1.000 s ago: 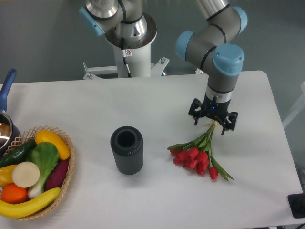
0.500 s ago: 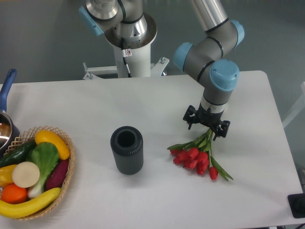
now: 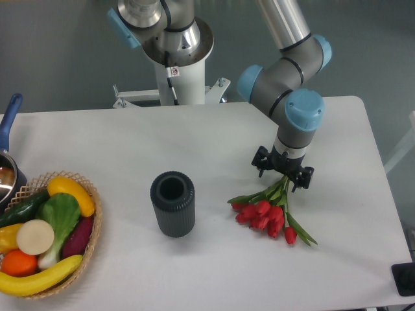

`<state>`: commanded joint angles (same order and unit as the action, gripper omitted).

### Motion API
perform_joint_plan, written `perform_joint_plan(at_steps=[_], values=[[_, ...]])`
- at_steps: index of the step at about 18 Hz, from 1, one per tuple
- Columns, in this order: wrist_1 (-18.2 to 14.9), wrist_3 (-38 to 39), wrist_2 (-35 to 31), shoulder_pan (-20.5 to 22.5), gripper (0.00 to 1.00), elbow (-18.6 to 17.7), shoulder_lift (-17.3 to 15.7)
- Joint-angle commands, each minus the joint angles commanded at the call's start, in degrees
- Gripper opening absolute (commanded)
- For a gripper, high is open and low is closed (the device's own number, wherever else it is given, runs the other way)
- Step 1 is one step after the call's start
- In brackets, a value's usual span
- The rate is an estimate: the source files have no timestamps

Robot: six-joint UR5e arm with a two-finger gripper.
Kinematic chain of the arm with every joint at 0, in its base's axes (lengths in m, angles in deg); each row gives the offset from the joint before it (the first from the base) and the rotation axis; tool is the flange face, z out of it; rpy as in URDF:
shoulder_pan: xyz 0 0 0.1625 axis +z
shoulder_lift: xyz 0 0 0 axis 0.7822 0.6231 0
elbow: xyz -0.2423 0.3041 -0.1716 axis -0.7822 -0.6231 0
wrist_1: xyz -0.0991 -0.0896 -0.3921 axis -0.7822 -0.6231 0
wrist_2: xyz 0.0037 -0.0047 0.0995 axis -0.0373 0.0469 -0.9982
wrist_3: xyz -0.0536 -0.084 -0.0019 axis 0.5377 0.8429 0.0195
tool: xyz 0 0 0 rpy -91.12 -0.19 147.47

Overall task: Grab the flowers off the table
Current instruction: 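Lower the gripper around the tulip stems just above the blooms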

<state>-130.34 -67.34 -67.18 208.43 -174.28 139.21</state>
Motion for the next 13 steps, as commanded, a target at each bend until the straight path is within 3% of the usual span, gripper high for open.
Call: perform_joint_plan(at_steps=[4, 7, 13], values=[[0.52, 0.00, 0.00, -0.09, 1.00, -0.26, 0.52], [1.40, 0.00, 0.00, -0.09, 0.92, -1.05, 0.53], [1.32, -0.09, 0.18, 0.00, 0.66, -0.70, 0.35]])
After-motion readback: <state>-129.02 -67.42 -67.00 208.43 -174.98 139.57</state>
